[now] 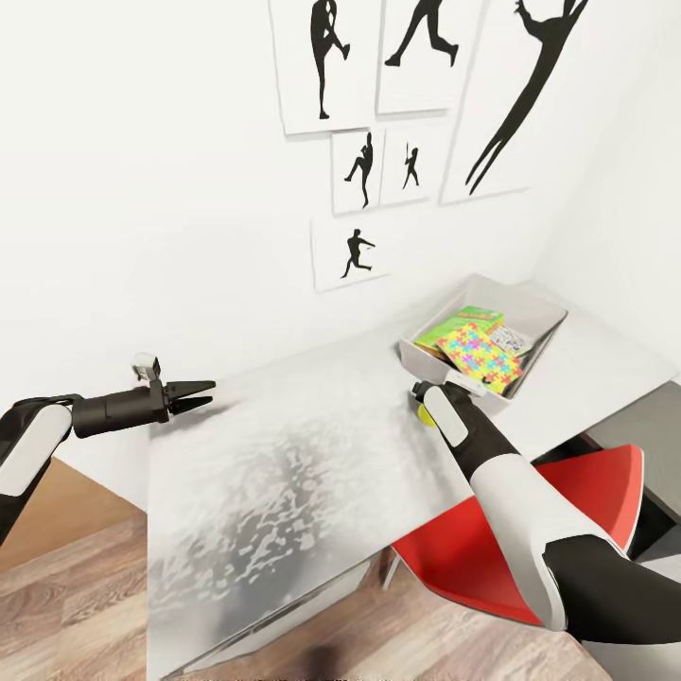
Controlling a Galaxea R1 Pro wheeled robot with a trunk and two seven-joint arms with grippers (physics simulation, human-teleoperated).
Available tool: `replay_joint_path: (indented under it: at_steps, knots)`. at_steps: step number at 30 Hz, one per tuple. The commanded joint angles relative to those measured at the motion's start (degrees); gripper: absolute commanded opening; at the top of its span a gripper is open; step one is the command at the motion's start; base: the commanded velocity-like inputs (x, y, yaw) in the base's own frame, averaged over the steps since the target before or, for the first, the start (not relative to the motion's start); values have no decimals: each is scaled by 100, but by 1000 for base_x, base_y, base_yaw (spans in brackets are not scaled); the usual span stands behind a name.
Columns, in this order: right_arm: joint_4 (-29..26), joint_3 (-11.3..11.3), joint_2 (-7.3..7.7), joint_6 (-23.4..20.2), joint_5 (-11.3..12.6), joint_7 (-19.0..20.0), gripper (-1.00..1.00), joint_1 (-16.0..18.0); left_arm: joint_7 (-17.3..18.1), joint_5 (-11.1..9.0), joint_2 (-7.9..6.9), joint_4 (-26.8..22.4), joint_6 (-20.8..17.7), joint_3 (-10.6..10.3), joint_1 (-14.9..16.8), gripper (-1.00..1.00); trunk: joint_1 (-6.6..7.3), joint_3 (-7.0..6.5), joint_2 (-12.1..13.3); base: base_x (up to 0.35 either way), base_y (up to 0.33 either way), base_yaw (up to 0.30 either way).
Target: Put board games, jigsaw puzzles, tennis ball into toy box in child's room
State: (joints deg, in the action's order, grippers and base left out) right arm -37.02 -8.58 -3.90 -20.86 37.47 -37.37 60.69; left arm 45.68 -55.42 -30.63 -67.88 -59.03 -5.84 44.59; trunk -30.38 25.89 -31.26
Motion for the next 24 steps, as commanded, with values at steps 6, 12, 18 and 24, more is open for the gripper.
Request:
replay_joint_path:
  at_steps: [6, 12, 18, 24]
  knots:
    - [-7, -24, 7, -25, 32, -43, 100, 5, 16, -4, -5, 2, -21, -7, 6, 100, -2, 59, -8, -29, 0, 0]
    - [-7, -22, 12, -31, 32, -36, 100, 5, 17, -4, -5, -2, -15, -3, 6, 100, -2, 83, -8, -89, 0, 0]
    - [-7, -23, 12, -32, 32, -35, 100, 5, 17, -4, -5, -5, -14, -5, 6, 100, -2, 88, -8, -25, 0, 0]
    - [-7, -24, 12, -32, 32, -34, 100, 5, 17, -4, -5, -6, -20, -5, 6, 100, -2, 89, -8, -4, 0, 0]
